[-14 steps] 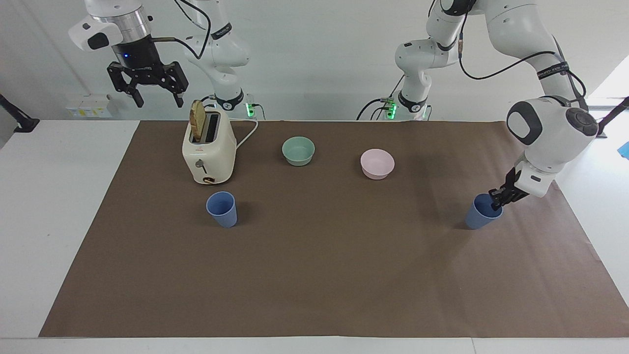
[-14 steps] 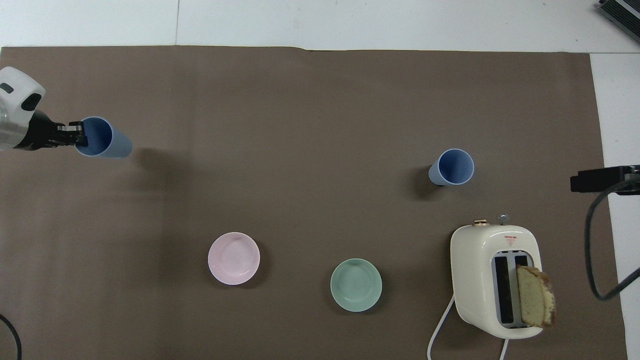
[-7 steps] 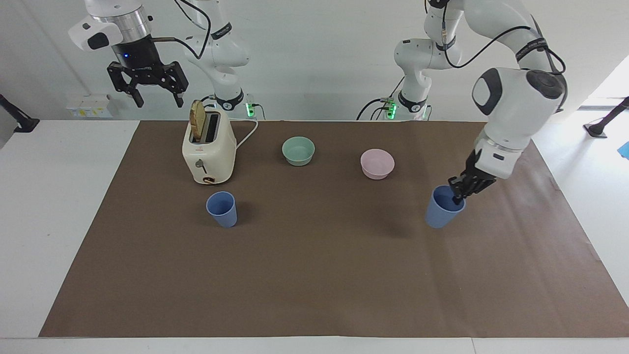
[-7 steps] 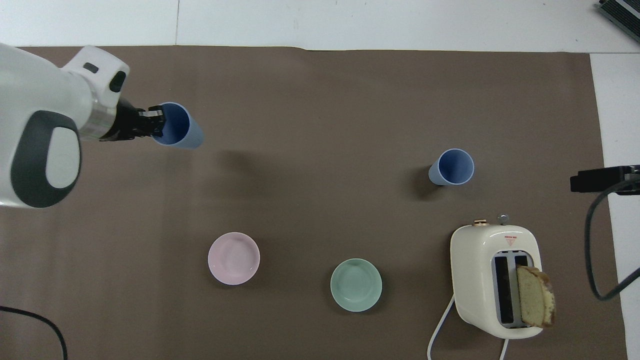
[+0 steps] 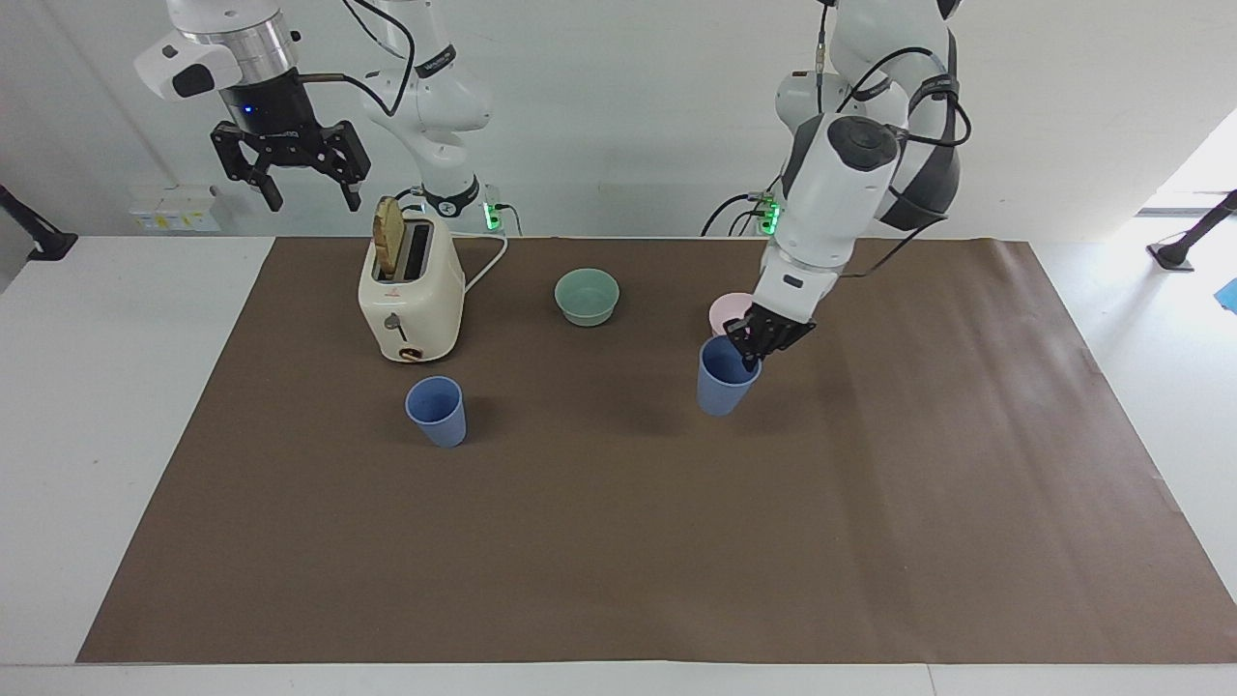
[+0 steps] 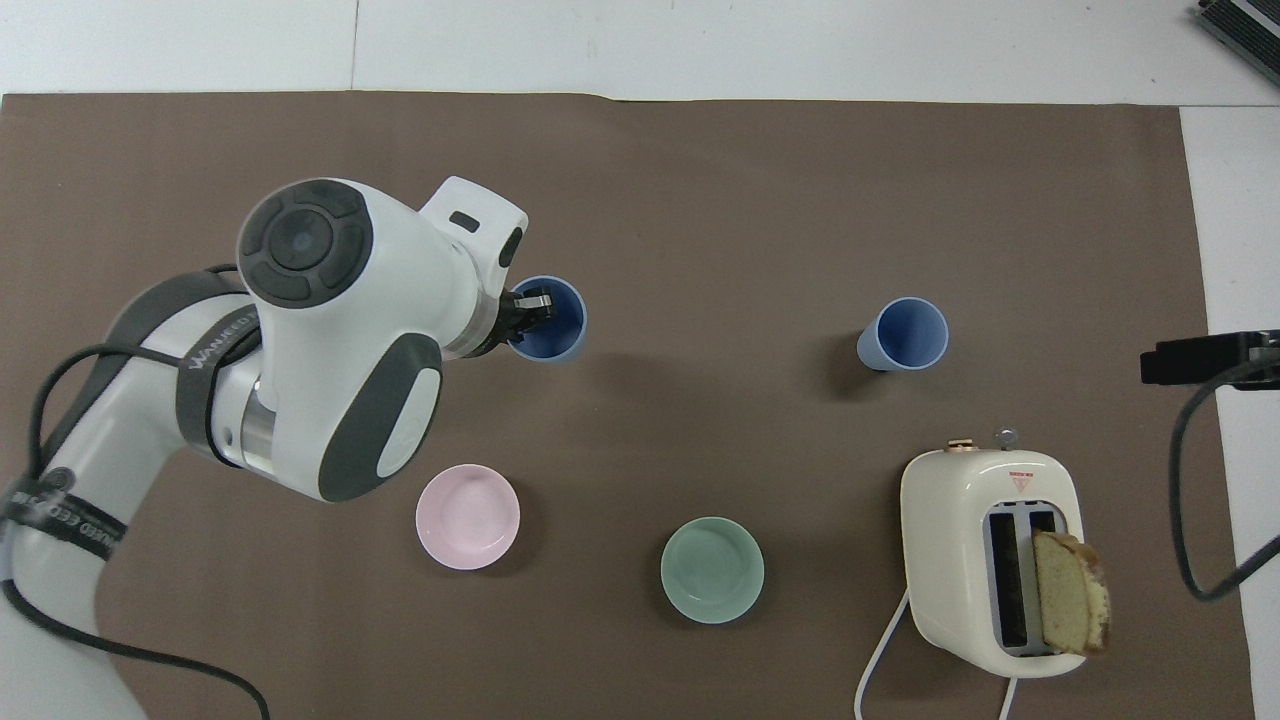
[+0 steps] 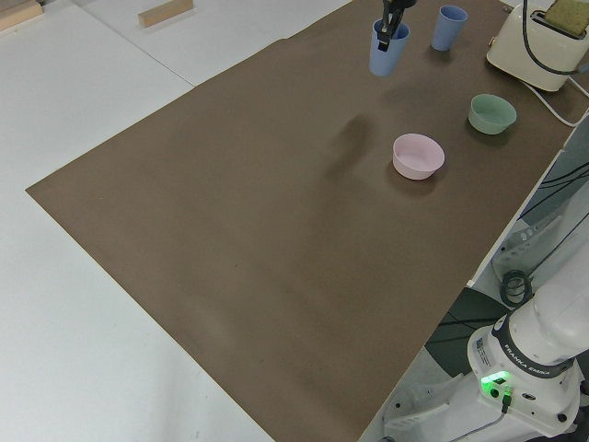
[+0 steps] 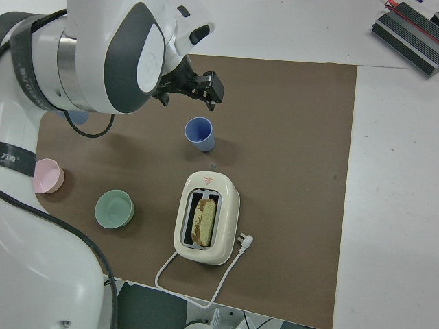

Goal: Stack blue cups with both arms
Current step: 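Carry the blue cup with the left gripper toward the table center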

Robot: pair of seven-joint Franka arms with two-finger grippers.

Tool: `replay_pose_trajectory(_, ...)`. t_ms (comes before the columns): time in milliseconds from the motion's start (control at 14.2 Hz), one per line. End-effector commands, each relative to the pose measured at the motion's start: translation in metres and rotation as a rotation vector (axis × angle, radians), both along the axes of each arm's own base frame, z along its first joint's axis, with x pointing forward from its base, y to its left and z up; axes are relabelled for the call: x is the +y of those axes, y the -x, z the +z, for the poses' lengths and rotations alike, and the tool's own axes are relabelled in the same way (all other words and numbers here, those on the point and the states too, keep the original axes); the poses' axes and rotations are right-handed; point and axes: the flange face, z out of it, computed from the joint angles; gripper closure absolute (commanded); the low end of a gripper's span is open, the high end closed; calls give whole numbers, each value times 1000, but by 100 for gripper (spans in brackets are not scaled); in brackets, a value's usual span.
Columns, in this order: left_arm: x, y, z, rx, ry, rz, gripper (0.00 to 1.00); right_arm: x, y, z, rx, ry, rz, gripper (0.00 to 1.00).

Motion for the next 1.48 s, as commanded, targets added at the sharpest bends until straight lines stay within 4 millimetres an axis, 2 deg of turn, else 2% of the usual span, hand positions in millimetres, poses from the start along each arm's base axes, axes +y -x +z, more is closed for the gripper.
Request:
replay_pose_trajectory(0,-6,11,-29,-21,-7,-6,100,-2,2,3,4,-15,-12,0)
replay_pose_trajectory(281,-32,18,-60,-26,-6,-39,100,-2,2,3,4,-15,-12,0)
replay_pose_trajectory(421,-34,19,-65,-29,-5,-44,100,-2,2,3,4,-15,-12,0)
replay_pose_trajectory(492,-37,18,-75,-28,-7,-46,100,-2,2,3,4,-15,-12,0)
replay_pose_trajectory(562,-43,20,-77,-35,-3,-54,100,-2,2,3,4,-15,-12,0)
replay_pose_trajectory(913,-44,20,-86,-28,-10,-59,100,-2,2,3,4,-15,-12,0)
replay_pose_trajectory(983,-44,19,-86,-30,-9,-59,93,-2,2,3,4,-15,-13,0)
replay_pose_trajectory(1054,-43,19,-86,-29,-10,-61,58,-2,2,3,4,-15,-13,0)
replay_pose_trajectory(1124,-44,19,-85,-29,-10,-61,16,-2,2,3,4,-15,-13,0)
replay_pose_trajectory(1194,-43,18,-83,-30,-9,-58,0,-2,2,3,4,-15,-12,0)
replay_pose_trajectory(1264,-40,15,-81,-29,-10,-53,0,-2,2,3,4,-15,-13,0)
replay_pose_trajectory(1405,-23,7,-65,-37,-9,-29,0,-2,2,3,4,-15,-13,0)
